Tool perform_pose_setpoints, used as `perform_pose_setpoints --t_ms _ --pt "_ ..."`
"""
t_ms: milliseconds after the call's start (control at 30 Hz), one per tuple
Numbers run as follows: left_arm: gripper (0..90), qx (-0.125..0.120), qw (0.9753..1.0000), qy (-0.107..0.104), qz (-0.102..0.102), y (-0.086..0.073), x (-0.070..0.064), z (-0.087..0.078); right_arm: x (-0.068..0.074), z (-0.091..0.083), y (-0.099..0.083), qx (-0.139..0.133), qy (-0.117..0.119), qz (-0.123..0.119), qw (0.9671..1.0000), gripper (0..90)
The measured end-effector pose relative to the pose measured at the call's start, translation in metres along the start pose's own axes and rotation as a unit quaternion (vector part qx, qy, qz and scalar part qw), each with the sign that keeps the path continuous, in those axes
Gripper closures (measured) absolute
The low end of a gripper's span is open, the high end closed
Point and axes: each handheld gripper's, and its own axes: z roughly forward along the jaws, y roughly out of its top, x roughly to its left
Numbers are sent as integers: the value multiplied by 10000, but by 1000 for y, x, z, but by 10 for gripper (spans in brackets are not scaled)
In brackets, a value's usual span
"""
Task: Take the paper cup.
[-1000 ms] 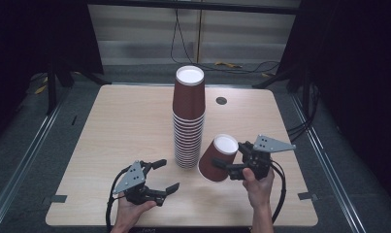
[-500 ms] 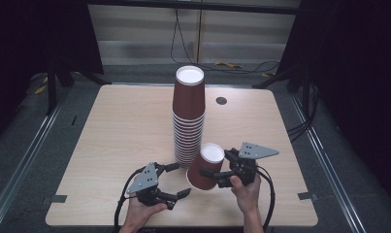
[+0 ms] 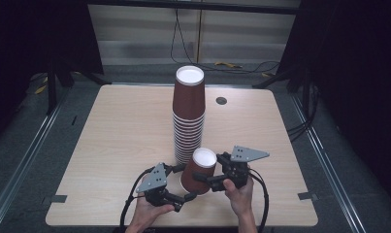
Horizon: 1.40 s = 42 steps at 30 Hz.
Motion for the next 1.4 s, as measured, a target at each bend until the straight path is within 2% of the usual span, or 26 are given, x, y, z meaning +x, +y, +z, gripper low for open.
perform_pose_setpoints --t_ms 133,200,300,500,533,633,933,1033,1333,1400 --pt "68 20 10000 58 19 0 -1 4 2 4 -1 10 65 -12 10000 217" --pt "66 -57 10000 50 -29 1 -2 6 1 4 -2 -42 103 -1 9999 217" --pt "61 -33 10000 -7 -76 2 -1 9 1 4 -3 -56 111 3 9999 217" --pt "74 60 10000 -32 -46 3 0 12 3 8 -3 -19 215 -5 9998 217" --pt "79 27 9999 -46 -112 2 0 12 3 8 -3 -28 203 -5 9998 216" --pt "79 42 9999 -27 -125 3 0 12 1 9 -3 -44 243 14 9997 214" --pt "108 58 10000 34 -34 6 -1 9 0 9 -3 -93 350 -54 9993 199" --pt "112 108 9999 -12 -16 6 0 8 0 10 -3 -78 396 -64 9992 168" --pt "119 153 9999 72 -29 5 1 4 0 9 -2 -5 384 -39 9993 137" --pt "120 69 9998 124 -109 4 3 2 0 9 -2 17 375 -51 9993 136"
